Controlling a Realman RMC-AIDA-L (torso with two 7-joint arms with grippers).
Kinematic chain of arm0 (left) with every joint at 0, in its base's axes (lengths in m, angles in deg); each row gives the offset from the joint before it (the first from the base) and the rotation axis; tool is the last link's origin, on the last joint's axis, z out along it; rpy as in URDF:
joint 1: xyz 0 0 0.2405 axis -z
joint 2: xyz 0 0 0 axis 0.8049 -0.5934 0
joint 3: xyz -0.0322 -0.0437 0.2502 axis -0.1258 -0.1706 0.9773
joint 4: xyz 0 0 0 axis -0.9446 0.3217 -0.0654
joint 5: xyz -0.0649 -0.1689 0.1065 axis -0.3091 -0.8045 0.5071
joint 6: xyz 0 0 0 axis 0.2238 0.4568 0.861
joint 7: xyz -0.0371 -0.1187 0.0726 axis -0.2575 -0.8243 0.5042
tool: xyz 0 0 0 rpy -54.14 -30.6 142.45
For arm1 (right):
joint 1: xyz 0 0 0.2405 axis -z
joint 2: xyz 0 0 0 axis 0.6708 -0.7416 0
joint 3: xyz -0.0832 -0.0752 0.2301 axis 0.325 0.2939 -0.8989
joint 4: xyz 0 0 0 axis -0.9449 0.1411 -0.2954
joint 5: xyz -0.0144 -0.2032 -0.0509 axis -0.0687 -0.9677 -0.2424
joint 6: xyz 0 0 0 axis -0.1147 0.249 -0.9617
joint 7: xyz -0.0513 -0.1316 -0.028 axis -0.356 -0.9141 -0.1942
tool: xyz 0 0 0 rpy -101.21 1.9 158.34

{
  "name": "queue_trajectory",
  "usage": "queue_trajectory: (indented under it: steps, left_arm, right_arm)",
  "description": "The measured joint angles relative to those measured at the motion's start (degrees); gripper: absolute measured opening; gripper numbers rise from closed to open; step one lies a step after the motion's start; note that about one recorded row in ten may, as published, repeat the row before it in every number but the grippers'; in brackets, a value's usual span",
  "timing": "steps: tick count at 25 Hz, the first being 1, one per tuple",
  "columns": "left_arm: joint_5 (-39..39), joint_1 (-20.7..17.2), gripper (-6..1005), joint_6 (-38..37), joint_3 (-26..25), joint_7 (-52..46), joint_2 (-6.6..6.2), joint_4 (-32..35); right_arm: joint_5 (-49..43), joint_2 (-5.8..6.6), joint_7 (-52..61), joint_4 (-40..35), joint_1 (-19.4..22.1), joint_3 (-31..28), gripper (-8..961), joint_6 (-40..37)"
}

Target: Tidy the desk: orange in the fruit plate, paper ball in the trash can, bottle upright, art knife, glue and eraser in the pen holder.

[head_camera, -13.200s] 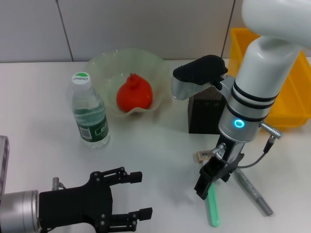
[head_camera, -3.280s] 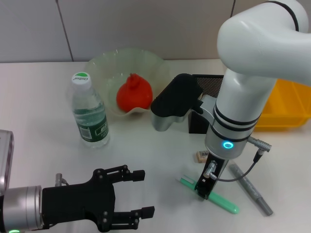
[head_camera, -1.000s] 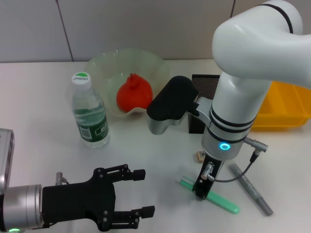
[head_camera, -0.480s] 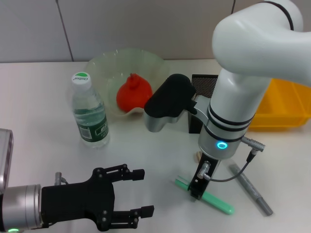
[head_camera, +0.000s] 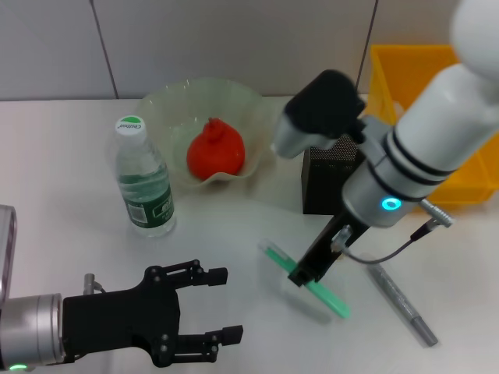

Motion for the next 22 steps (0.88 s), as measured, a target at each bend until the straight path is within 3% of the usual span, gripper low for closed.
queue_trajectory:
  steps: [6, 12, 22]
  left_arm:
    - [-0.2, -0.6, 797, 0.2, -0.2, -0.2, -0.27, 0.9]
    - [-0.4, -0.7, 797, 0.2, -0.2, -0.5, -0.60, 0.9]
    - [-0.4, -0.8, 797, 0.1, -0.8, -0.6, -0.72, 1.3]
  right_arm:
    - [5.7, 0.08, -12.0, -4.9, 8.5, -8.0, 193, 3.3]
    - [18.6, 0.13, -27.3, -5.6, 15.1, -17.1, 199, 4.9]
    - [36.7, 0.18, -49.2, -1.6, 20.7, -24.5, 209, 5.4]
